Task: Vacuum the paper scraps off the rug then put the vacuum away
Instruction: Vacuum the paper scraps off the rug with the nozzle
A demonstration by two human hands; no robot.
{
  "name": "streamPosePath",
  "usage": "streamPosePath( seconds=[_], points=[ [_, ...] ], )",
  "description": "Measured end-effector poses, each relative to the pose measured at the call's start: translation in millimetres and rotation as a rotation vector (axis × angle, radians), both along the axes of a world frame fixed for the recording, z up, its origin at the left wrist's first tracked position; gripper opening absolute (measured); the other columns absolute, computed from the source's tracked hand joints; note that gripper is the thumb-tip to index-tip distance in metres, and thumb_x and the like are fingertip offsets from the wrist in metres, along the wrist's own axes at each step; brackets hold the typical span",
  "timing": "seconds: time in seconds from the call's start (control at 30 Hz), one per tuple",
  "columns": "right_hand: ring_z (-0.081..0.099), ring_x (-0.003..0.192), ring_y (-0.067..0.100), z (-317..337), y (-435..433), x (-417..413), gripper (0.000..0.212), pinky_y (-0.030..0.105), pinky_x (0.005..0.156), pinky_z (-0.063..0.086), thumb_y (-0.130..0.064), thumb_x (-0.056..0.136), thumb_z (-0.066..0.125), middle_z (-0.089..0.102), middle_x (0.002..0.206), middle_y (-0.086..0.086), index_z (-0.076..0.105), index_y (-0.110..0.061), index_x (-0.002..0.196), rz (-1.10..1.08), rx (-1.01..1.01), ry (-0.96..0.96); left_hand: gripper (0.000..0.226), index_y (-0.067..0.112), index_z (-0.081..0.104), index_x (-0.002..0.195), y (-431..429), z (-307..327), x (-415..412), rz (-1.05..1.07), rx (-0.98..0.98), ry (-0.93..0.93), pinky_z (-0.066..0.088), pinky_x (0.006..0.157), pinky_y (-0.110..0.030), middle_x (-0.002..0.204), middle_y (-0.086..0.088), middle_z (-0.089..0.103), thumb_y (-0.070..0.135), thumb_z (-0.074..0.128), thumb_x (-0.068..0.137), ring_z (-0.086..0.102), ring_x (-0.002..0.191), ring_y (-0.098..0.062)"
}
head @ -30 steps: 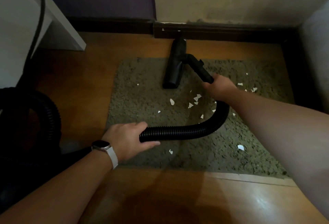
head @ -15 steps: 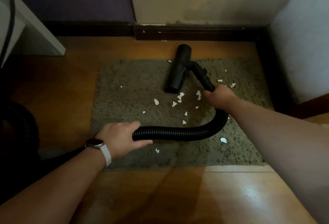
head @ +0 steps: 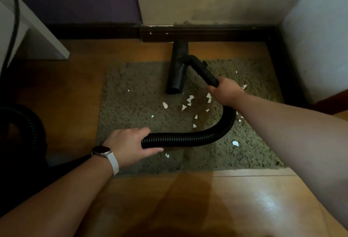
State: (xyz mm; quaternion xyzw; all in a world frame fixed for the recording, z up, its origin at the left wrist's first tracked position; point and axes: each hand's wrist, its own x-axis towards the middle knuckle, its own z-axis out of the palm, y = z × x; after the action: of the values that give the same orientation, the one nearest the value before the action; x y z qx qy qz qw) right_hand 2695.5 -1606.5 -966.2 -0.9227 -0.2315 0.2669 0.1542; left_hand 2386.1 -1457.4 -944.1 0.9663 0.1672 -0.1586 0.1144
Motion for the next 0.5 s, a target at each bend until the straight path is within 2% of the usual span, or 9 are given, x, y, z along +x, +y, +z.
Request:
streamPosePath(
  seconds=[0.1, 0.27, 0.5],
  points=[
    [0.063, 0.073, 0.021, 1, 15, 8, 0.037, 0.029, 0.054, 0.044, -0.049, 0.098, 0.051, 0.062, 0.089, 0.006, 0.055, -0.016, 0.114, -0.018, -0.003, 0.048, 0.05, 0.038, 0.048, 0.095, 2, 1, -2, 0.044, 0.013, -0.029, 0.038, 0.059, -0.023, 0.075, 0.016, 0.051, 0.084, 0.039, 0.078, 0.054, 0.073, -0.004],
    [0.064, 0.072, 0.022, -6, 30, 16, 0.051, 0.028, 0.053, 0.044, -0.057, 0.099, 0.043, 0.063, 0.089, 0.009, 0.056, -0.011, 0.116, -0.057, -0.036, 0.064, 0.056, 0.036, 0.052, 0.102, 4, 2, -4, 0.09, -0.002, -0.015, 0.046, 0.066, -0.023, 0.081, 0.016, 0.055, 0.085, 0.039, 0.077, 0.056, 0.077, -0.003],
    [0.06, 0.072, 0.019, -19, 37, 15, 0.037, 0.028, 0.053, 0.041, -0.052, 0.1, 0.046, 0.058, 0.086, 0.006, 0.047, -0.016, 0.108, -0.028, -0.05, 0.068, 0.054, 0.037, 0.05, 0.101, 5, 0, -4, 0.115, -0.051, 0.056, 0.047, 0.069, -0.024, 0.082, 0.016, 0.054, 0.084, 0.039, 0.077, 0.055, 0.078, -0.003]
  ],
)
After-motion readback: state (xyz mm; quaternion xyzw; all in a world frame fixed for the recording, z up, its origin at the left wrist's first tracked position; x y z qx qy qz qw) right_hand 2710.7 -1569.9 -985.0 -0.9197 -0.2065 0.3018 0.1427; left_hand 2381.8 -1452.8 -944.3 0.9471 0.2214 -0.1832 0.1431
